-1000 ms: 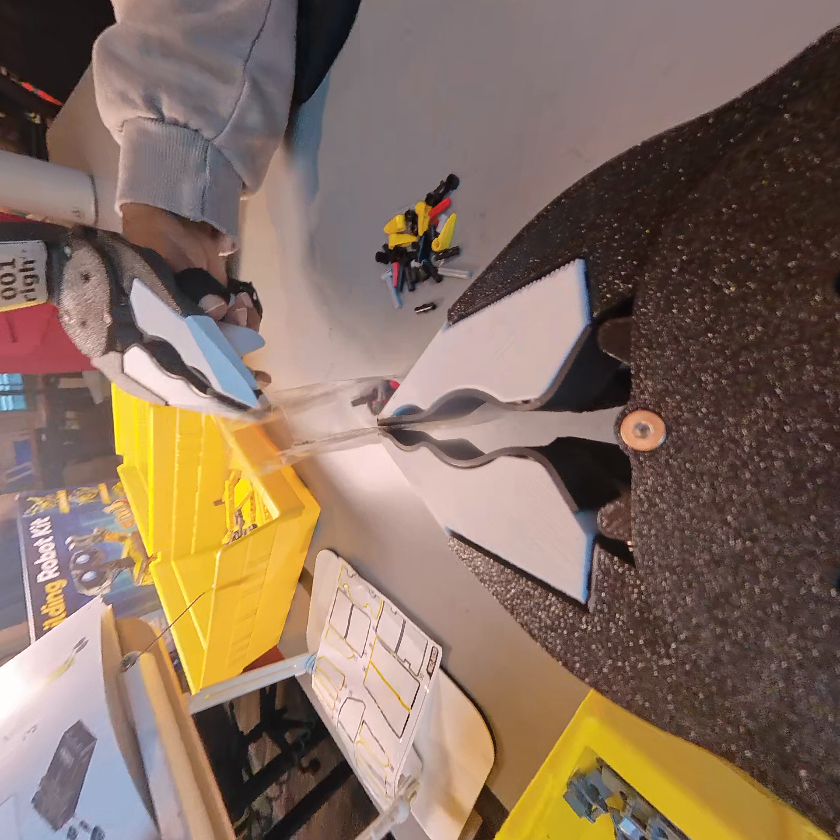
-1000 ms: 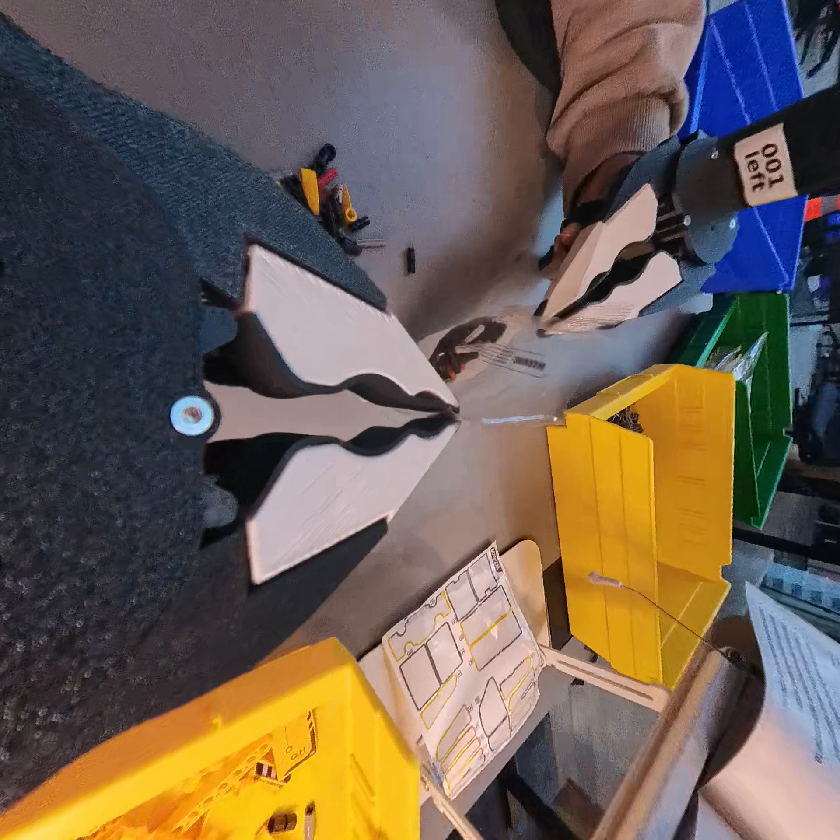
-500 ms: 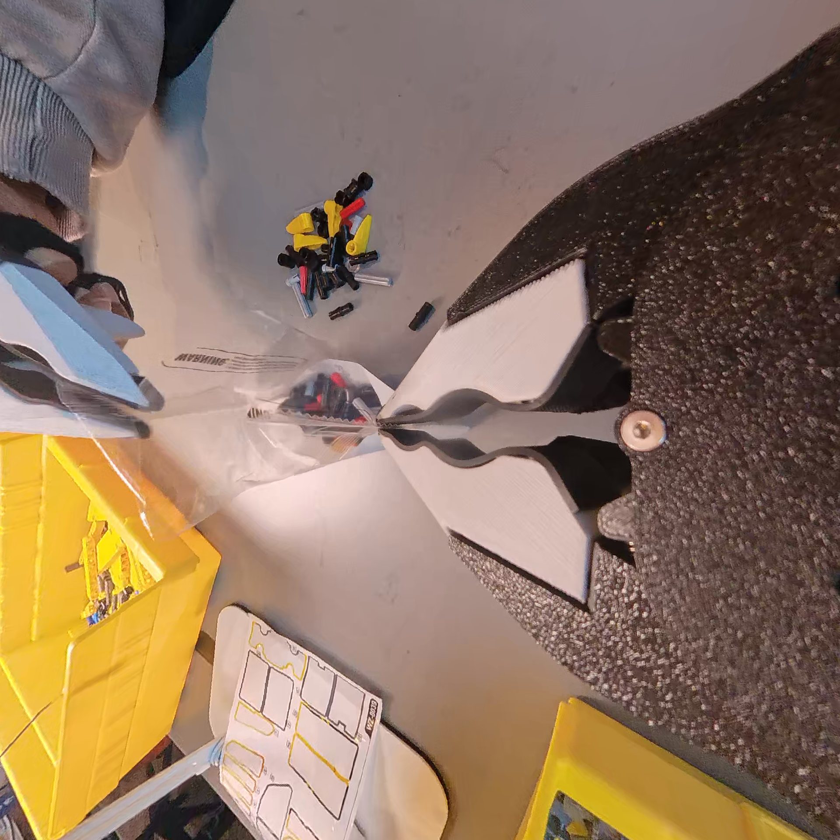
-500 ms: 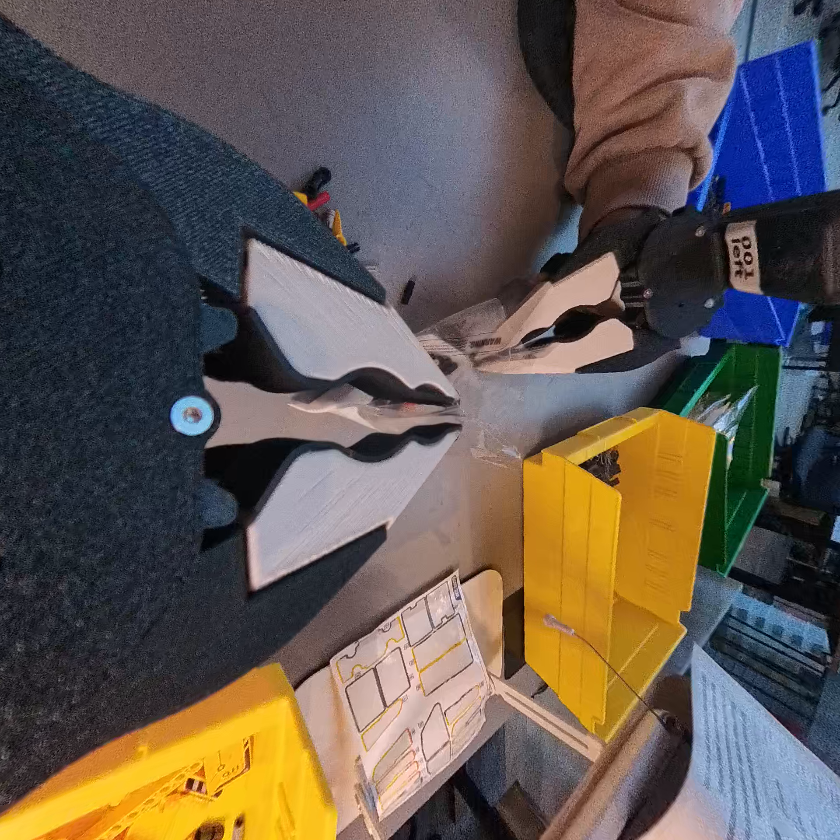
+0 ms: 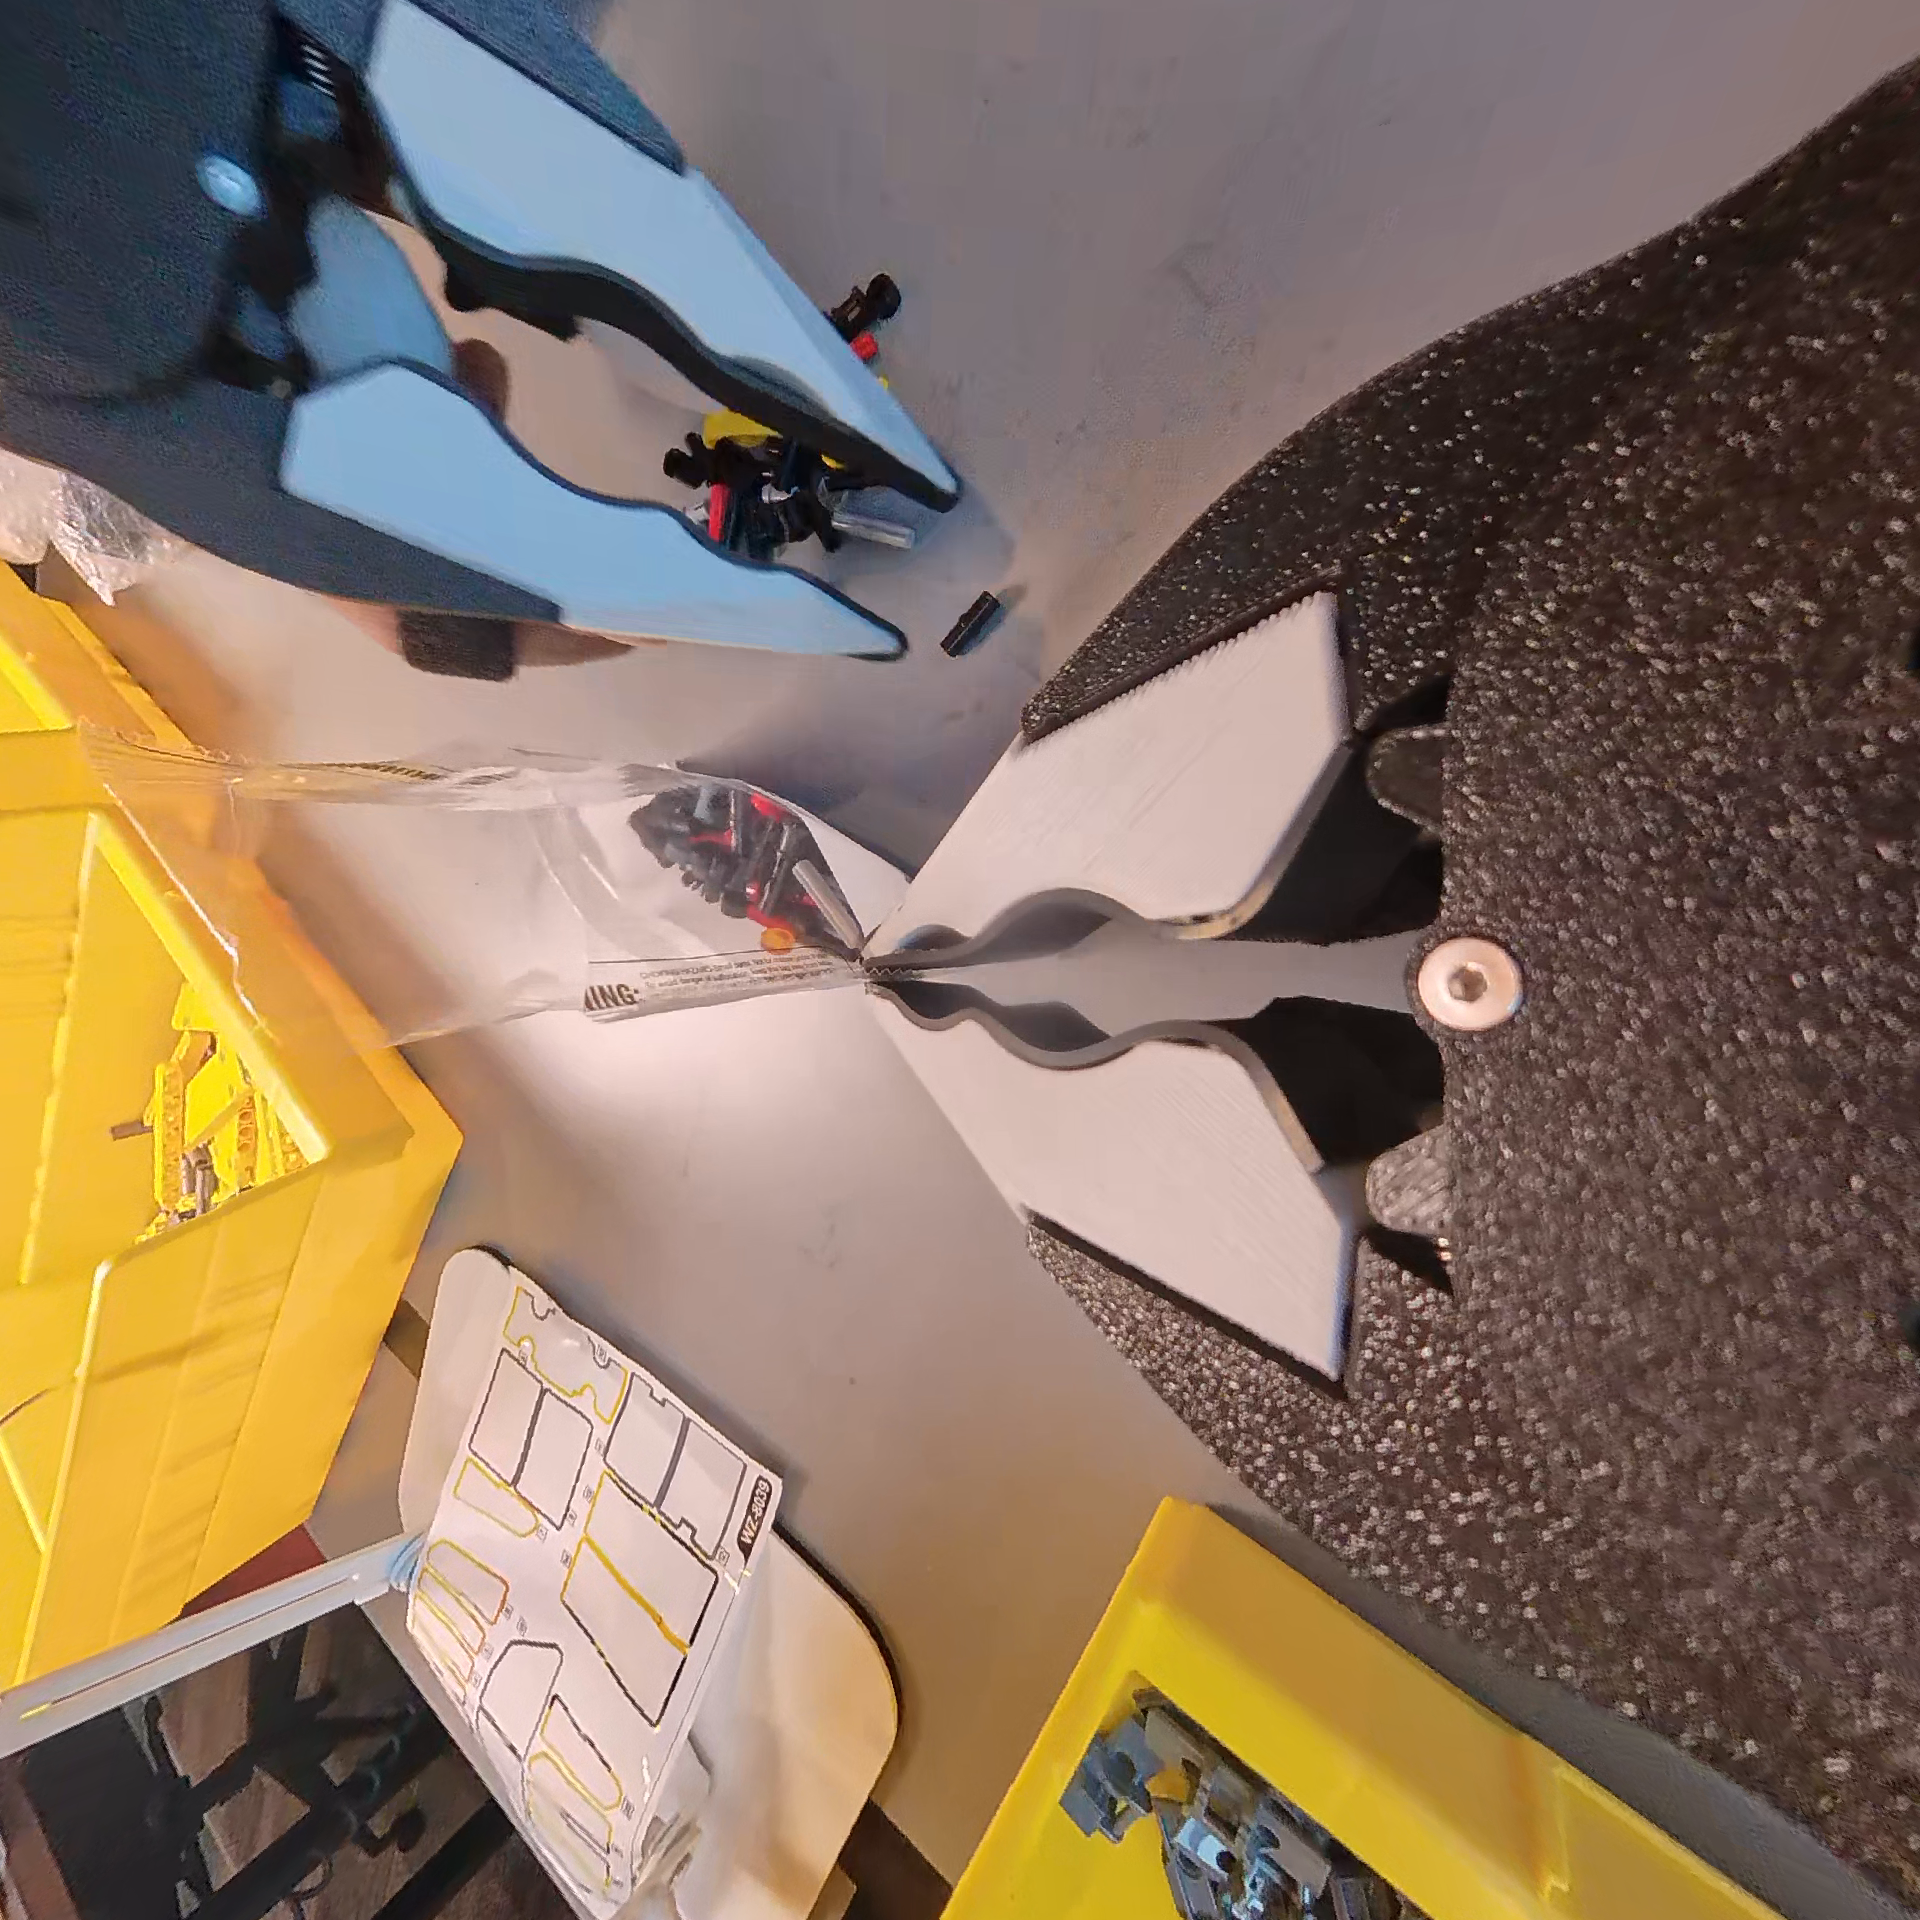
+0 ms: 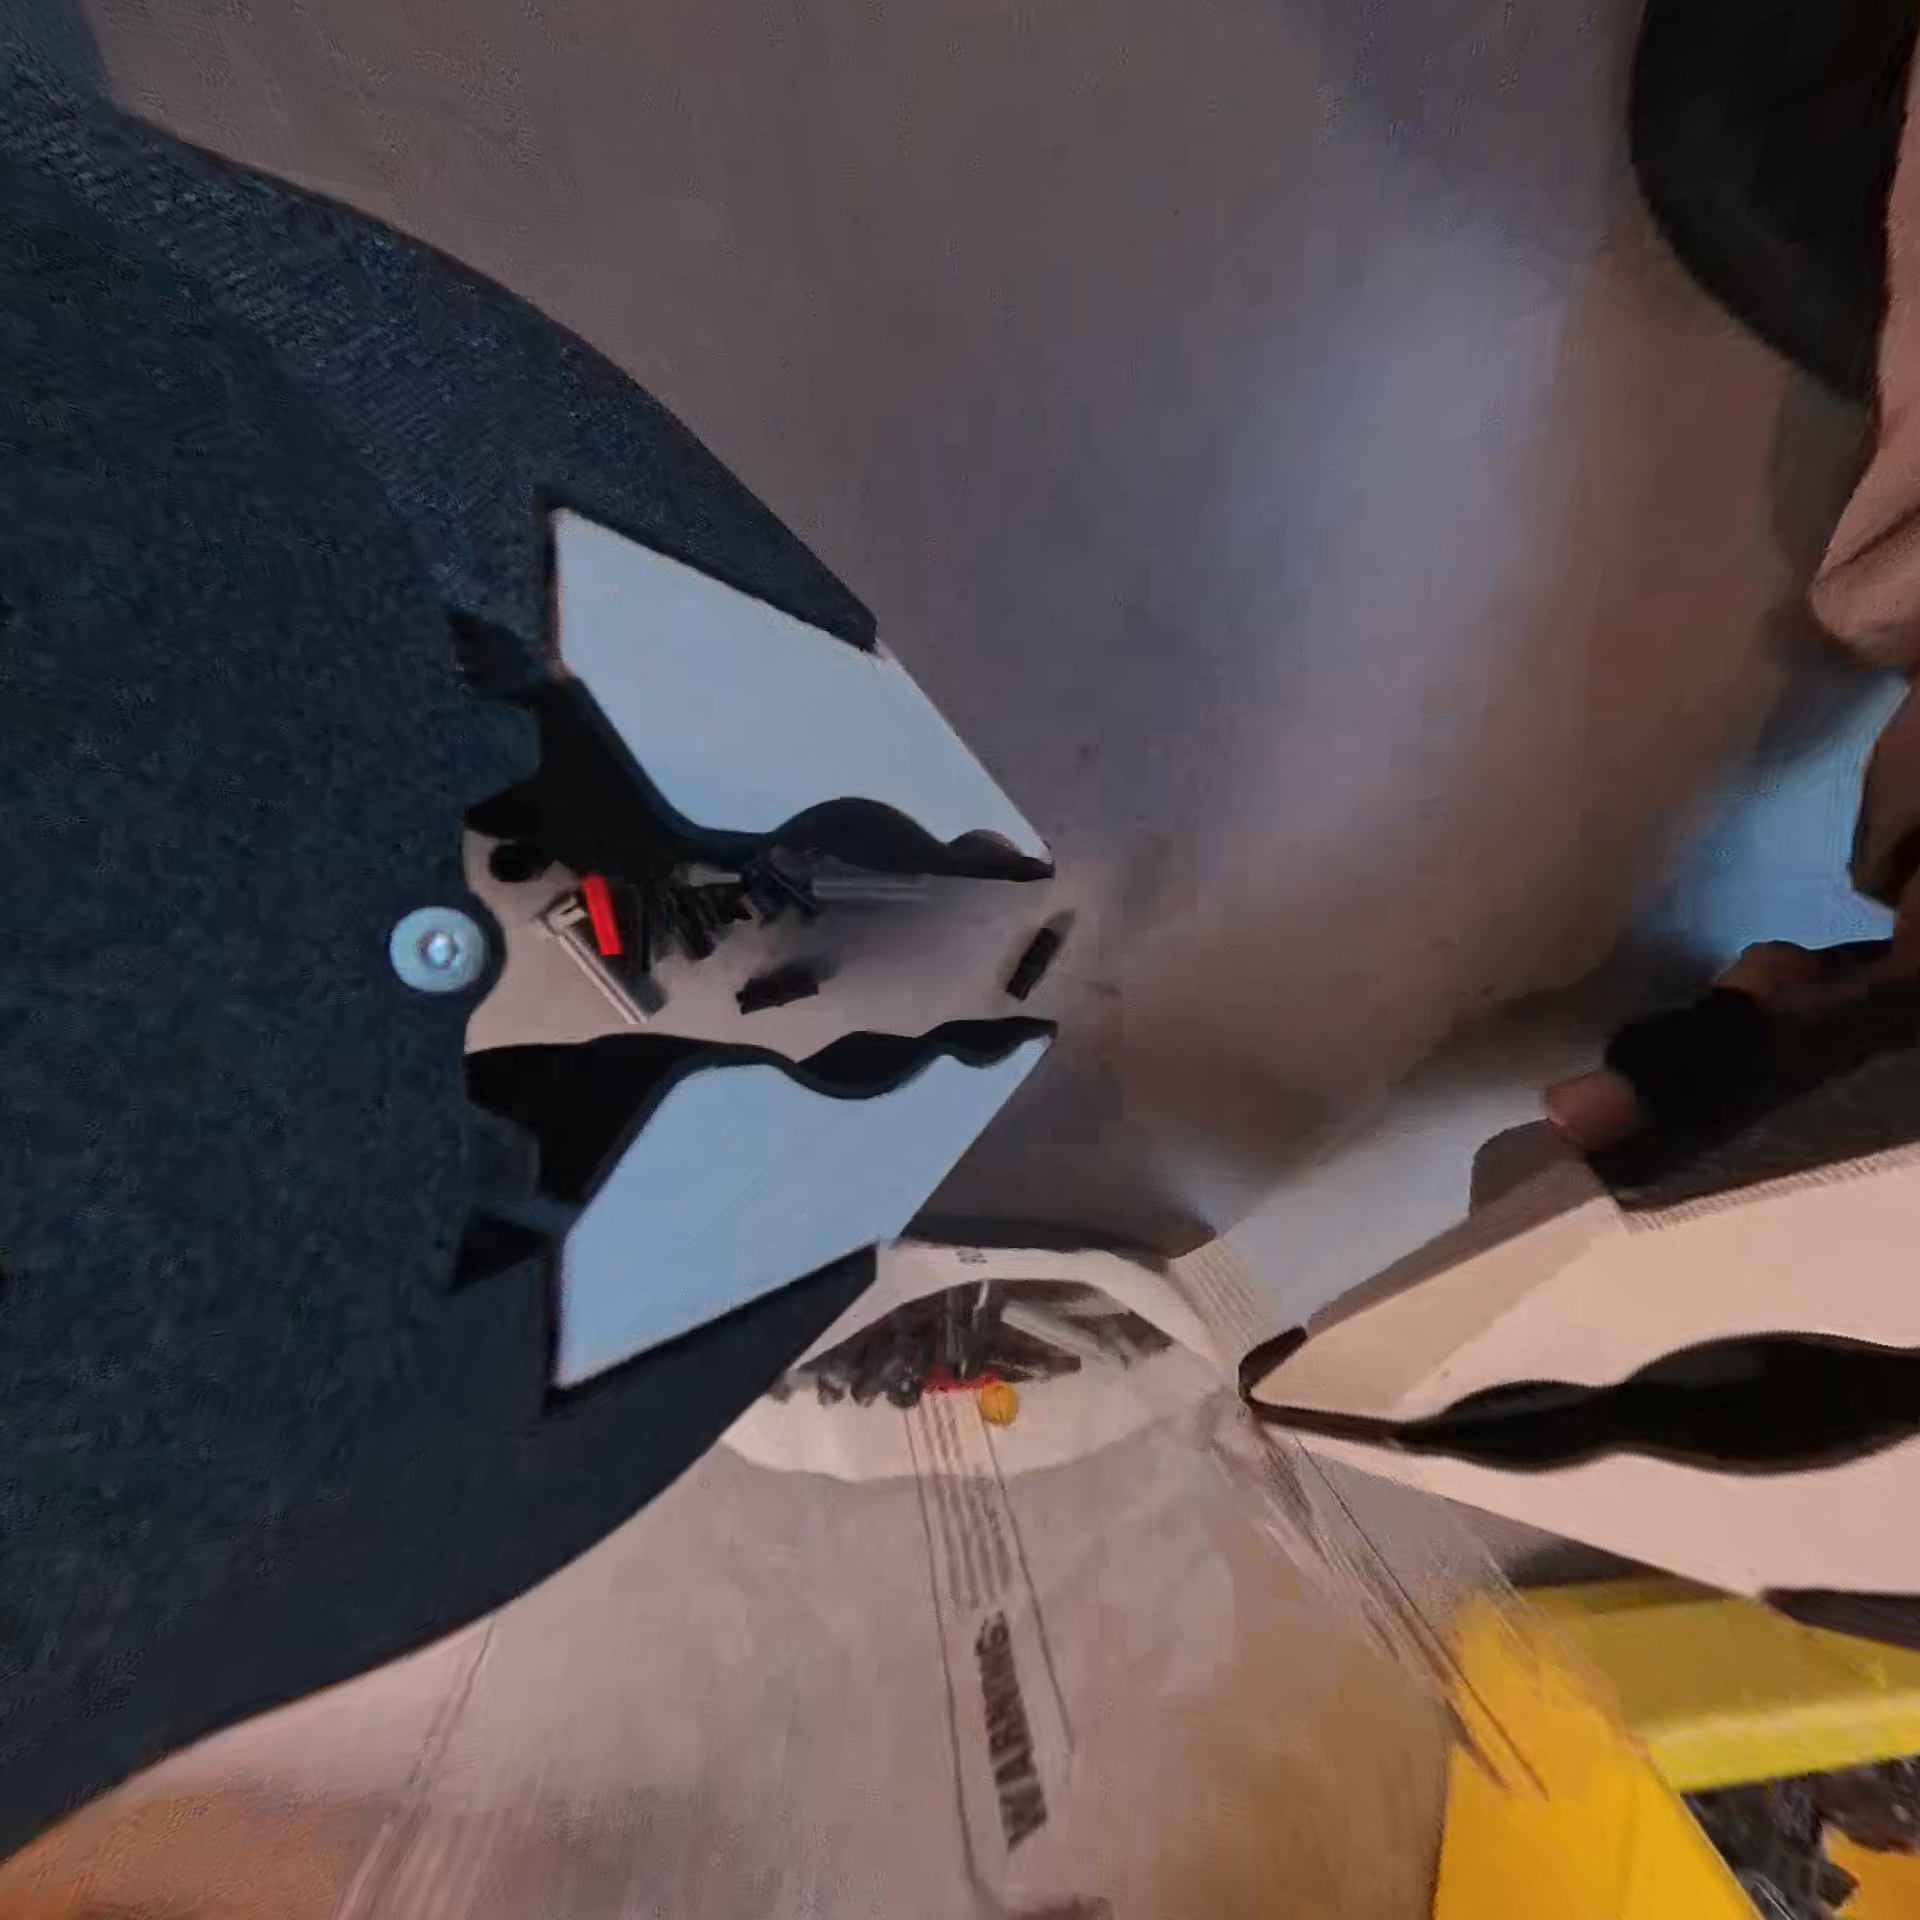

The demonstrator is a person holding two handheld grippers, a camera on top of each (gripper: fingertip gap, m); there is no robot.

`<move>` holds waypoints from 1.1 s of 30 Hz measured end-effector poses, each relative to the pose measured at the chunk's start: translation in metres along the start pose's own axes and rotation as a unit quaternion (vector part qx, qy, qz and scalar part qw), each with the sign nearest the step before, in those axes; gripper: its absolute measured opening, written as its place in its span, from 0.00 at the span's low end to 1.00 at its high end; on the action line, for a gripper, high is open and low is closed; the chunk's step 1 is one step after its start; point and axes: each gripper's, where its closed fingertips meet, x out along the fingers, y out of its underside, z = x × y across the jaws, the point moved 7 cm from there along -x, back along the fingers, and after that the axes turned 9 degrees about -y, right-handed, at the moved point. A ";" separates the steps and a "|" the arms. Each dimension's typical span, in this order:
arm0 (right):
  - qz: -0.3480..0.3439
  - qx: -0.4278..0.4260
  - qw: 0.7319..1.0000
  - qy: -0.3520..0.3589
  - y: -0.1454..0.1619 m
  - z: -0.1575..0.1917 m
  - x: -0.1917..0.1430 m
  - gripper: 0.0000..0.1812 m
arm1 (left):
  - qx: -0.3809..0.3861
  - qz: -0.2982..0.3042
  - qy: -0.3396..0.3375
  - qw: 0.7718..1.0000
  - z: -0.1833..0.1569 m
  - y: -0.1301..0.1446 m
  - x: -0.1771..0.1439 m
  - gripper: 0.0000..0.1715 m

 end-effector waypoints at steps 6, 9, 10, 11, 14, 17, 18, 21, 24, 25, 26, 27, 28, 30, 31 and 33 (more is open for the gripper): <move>0.026 0.031 0.999 0.003 0.006 -0.003 0.014 0.12 | 0.011 0.000 0.002 1.000 -0.002 -0.001 0.000 0.00; 0.014 0.037 0.999 -0.015 0.007 -0.001 0.016 0.04 | 0.011 -0.003 0.007 1.000 -0.004 -0.001 0.001 0.00; 0.011 0.036 0.999 -0.018 0.007 0.000 0.016 0.02 | 0.012 -0.003 0.009 1.000 -0.005 -0.001 0.001 0.00; 0.010 0.034 0.999 -0.019 0.008 0.000 0.016 0.02 | 0.012 -0.003 0.010 1.000 -0.005 -0.001 0.001 0.00; 0.004 0.025 0.999 -0.029 0.007 0.002 0.012 0.02 | 0.013 -0.004 0.013 1.000 -0.006 -0.001 0.001 0.00; -0.093 0.013 0.995 -0.039 -0.015 0.006 -0.019 0.02 | 0.015 -0.004 0.022 1.000 -0.007 -0.001 0.000 0.00; -0.141 0.006 0.990 -0.025 -0.026 0.005 -0.037 0.02 | 0.017 -0.005 0.027 0.999 -0.008 -0.001 -0.001 0.00; -0.233 0.009 0.966 0.110 -0.044 -0.016 -0.088 0.02 | 0.021 -0.013 0.043 0.999 -0.012 -0.003 -0.001 0.00; -0.185 0.019 0.965 0.183 -0.029 -0.032 -0.096 0.02 | 0.026 -0.015 0.048 0.998 -0.014 -0.003 -0.001 0.00; -0.166 0.024 0.967 0.192 -0.024 -0.035 -0.094 0.02 | 0.026 -0.015 0.049 0.998 -0.014 -0.003 -0.001 0.00; -0.162 0.021 0.967 0.197 -0.022 -0.036 -0.092 0.03 | 0.026 -0.015 0.049 0.998 -0.014 -0.003 -0.001 0.00; -0.166 0.018 0.967 0.193 -0.023 -0.035 -0.093 0.06 | 0.025 -0.014 0.048 0.998 -0.014 -0.003 -0.001 0.00; -0.171 0.018 0.966 0.191 -0.024 -0.035 -0.095 0.08 | 0.024 -0.014 0.047 0.999 -0.013 -0.003 -0.001 0.00; -0.190 0.004 0.962 0.195 -0.026 -0.033 -0.106 0.10 | 0.014 -0.011 0.040 0.999 -0.010 -0.003 -0.002 0.00; -0.200 -0.005 0.961 0.191 -0.026 -0.030 -0.111 0.10 | 0.005 -0.009 0.037 0.999 -0.008 -0.003 -0.002 0.00; -0.189 -0.006 0.969 0.158 -0.018 -0.025 -0.118 0.10 | -0.013 0.002 0.020 1.000 -0.001 -0.001 -0.001 0.00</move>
